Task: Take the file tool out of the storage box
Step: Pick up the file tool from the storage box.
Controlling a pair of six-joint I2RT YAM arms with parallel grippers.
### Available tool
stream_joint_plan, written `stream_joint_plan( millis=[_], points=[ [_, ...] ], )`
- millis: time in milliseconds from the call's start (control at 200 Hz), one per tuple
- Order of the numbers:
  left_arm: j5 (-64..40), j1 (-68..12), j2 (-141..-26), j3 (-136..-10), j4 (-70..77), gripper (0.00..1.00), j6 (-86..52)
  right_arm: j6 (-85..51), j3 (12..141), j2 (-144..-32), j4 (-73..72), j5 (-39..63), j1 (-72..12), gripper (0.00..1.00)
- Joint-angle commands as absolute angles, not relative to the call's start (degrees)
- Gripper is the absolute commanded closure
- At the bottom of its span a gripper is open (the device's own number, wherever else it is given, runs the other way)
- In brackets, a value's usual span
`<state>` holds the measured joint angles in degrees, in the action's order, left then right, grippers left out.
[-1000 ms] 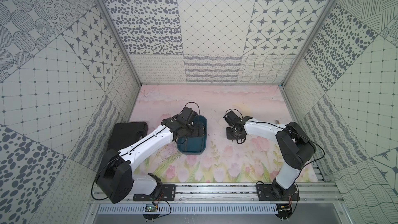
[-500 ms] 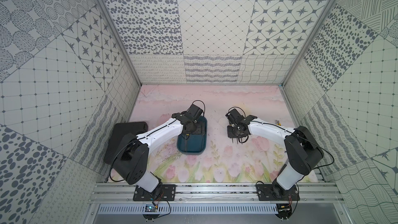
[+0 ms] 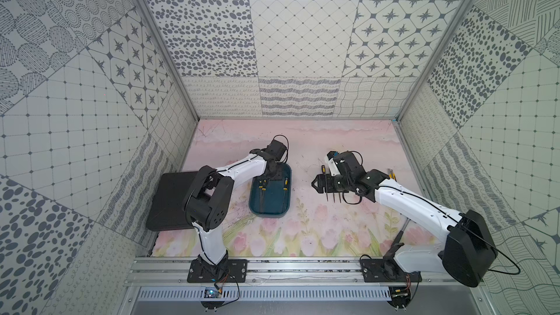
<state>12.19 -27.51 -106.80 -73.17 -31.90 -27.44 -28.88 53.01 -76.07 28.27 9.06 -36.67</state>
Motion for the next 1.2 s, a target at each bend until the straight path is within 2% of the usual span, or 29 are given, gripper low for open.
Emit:
stream_joint_plan(
  millis=[0,575,750,906,1196],
  points=[
    [17.4,-26.98,-109.05,-75.45,-34.82,0.41,-26.24,-28.05,52.01,-74.58,25.49,11.92,-36.74,0.12],
    [18.61,-26.2,-111.52,-74.75,-38.0,0.46,-27.58,-28.65,50.52,-73.9,23.79,12.2,-36.98,0.12],
    [16.41,-26.28,-111.88,-74.61,-39.55,0.56,-28.44,-28.83,50.19,-73.52,23.82,12.13,-36.93,0.12],
    [14.75,-26.97,-111.03,-73.2,-40.92,0.62,-29.46,-28.92,50.24,-73.87,23.99,12.13,-37.02,0.12],
    [13.54,-29.43,-110.11,-70.43,-42.28,0.61,-31.7,-29.18,50.59,-74.45,23.94,11.82,-37.79,0.12]
  ],
)
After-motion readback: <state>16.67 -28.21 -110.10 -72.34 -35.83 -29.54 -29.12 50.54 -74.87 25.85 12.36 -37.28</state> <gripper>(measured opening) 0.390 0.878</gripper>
